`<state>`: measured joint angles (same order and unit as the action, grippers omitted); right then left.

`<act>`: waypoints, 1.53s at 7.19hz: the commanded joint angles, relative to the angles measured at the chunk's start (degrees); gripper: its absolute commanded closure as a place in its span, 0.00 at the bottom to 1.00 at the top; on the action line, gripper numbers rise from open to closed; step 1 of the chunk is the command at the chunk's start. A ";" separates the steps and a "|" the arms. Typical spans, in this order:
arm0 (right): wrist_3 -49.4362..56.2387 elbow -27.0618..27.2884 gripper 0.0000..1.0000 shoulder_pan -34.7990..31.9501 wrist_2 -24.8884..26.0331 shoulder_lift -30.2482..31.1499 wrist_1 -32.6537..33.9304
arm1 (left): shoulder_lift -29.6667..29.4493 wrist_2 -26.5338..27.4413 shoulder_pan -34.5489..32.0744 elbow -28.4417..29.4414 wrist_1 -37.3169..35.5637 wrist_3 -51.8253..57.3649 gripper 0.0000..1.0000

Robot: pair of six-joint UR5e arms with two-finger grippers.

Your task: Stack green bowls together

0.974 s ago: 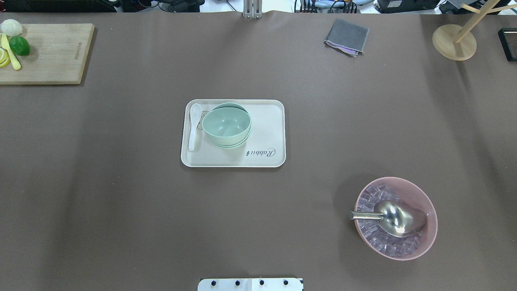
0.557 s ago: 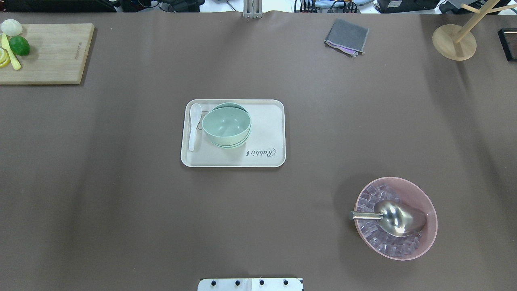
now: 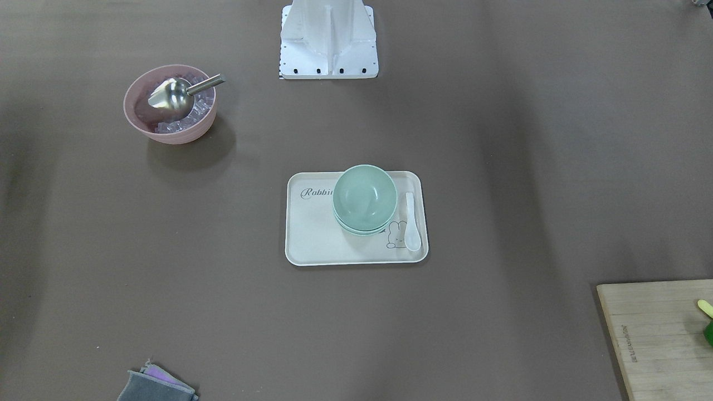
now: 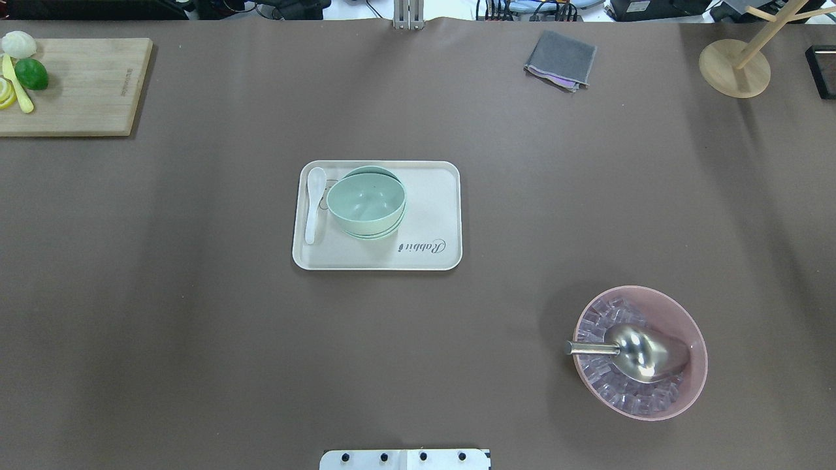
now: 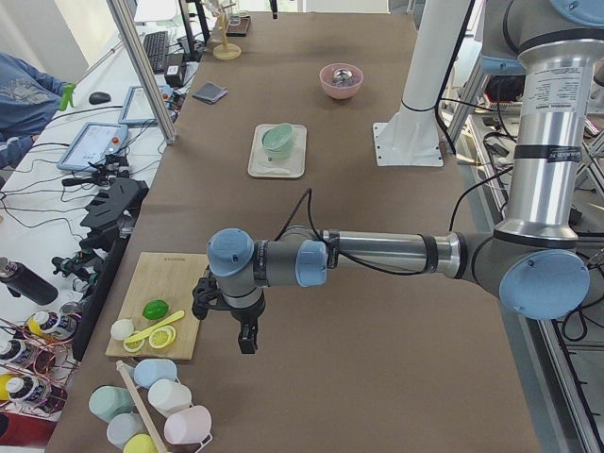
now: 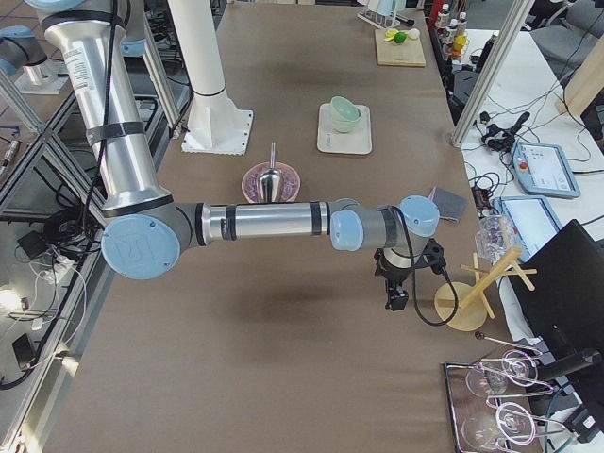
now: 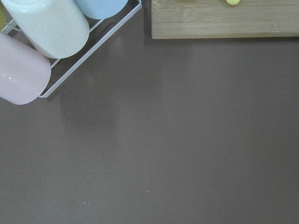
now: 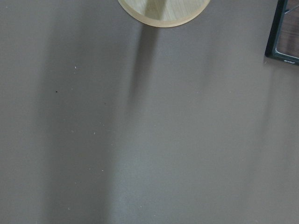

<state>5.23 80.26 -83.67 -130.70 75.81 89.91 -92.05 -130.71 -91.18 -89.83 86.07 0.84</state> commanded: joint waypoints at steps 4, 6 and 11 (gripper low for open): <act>-0.13 0.07 0.00 0.09 -0.25 -0.05 0.00 | 1.33 -0.43 0.04 -1.67 -0.81 0.04 0.01; -0.22 -0.37 0.00 0.00 -0.17 0.04 0.00 | 1.52 -2.52 0.04 -1.49 -0.81 -0.05 0.01; -0.83 -0.19 0.00 -0.09 -0.08 0.74 0.09 | 1.52 -2.98 0.04 -1.67 -0.64 -0.05 0.01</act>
<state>4.90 80.06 -83.74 -130.76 76.68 89.93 -90.52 -133.64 -91.15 -91.54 85.39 0.79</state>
